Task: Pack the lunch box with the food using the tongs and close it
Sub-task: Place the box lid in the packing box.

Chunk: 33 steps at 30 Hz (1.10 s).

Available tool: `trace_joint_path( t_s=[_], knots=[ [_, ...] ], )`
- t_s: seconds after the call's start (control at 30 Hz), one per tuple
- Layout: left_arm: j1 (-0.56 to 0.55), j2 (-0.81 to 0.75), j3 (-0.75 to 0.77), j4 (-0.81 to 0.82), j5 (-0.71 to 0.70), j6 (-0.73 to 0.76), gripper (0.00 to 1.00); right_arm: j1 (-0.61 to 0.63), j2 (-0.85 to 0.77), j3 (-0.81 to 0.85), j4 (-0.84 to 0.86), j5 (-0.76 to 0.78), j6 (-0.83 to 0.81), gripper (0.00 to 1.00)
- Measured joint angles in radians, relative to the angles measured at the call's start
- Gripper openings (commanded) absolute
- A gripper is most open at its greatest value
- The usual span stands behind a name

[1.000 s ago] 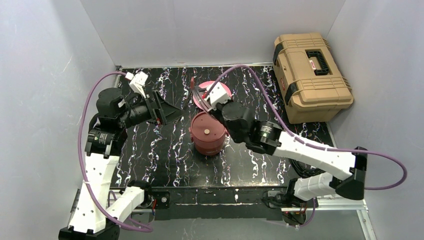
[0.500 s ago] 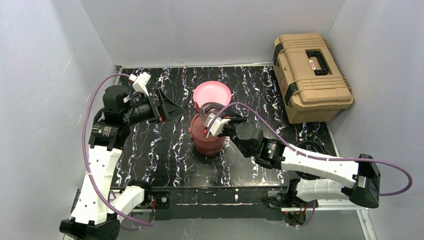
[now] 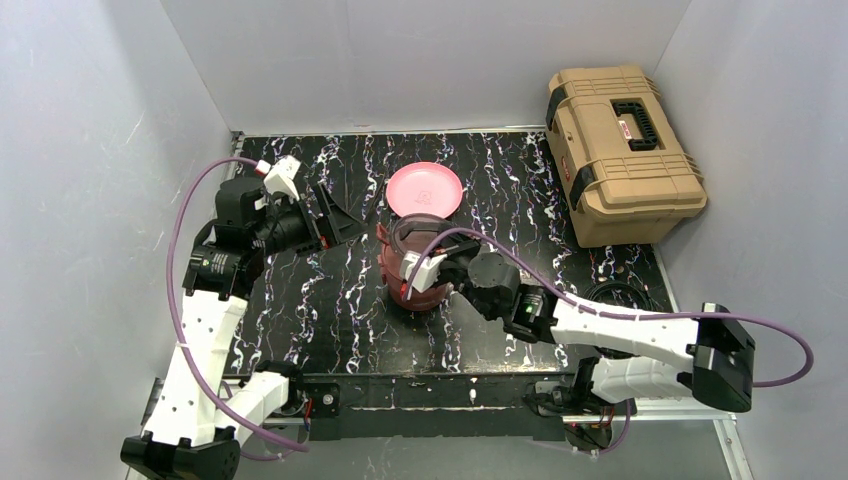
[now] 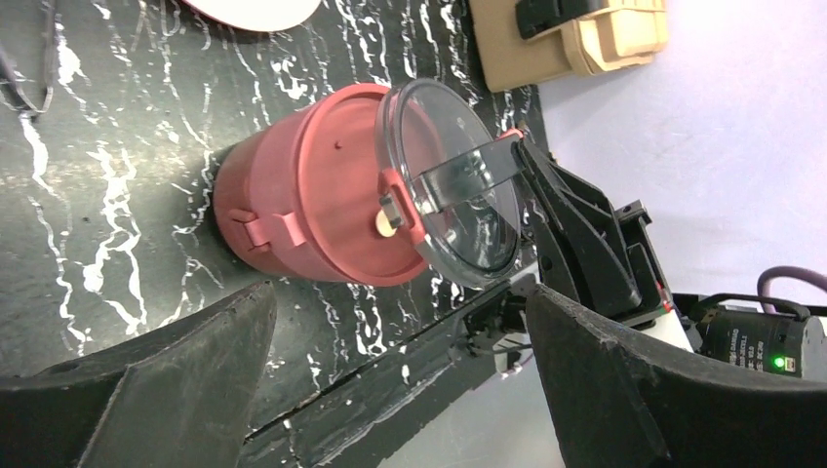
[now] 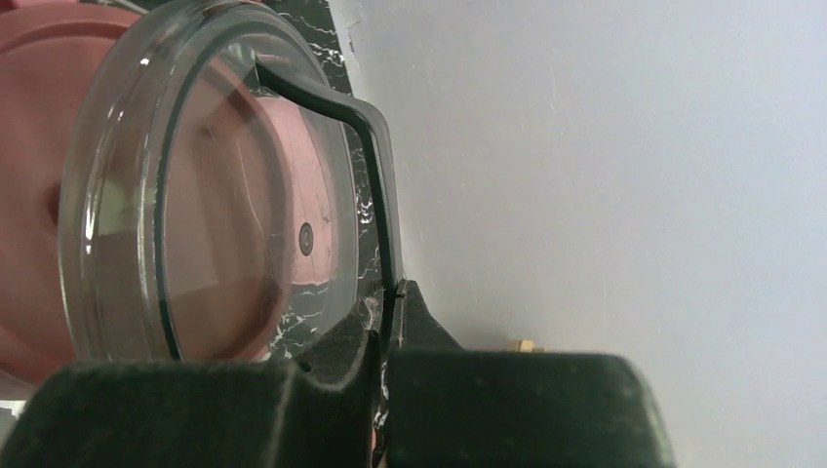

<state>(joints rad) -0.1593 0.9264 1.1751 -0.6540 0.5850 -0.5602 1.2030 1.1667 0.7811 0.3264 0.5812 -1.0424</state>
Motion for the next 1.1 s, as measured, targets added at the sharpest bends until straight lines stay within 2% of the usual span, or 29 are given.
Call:
trace_joint_path(
  t_s=[0.5, 0.9, 1.1],
  knots=[
    [0.000, 0.005, -0.009, -0.032, -0.048, 0.043, 0.98, 0.038, 0.115, -0.164, 0.357, -0.006, -0.192, 0.01],
    [0.000, 0.022, -0.024, -0.036, -0.048, 0.060, 0.98, 0.050, 0.150, -0.169, 0.399, -0.005, -0.252, 0.02],
    [0.000, 0.022, -0.024, -0.037, -0.048, 0.072, 0.98, 0.051, 0.151, -0.169, 0.393, 0.000, -0.275, 0.10]
  ],
)
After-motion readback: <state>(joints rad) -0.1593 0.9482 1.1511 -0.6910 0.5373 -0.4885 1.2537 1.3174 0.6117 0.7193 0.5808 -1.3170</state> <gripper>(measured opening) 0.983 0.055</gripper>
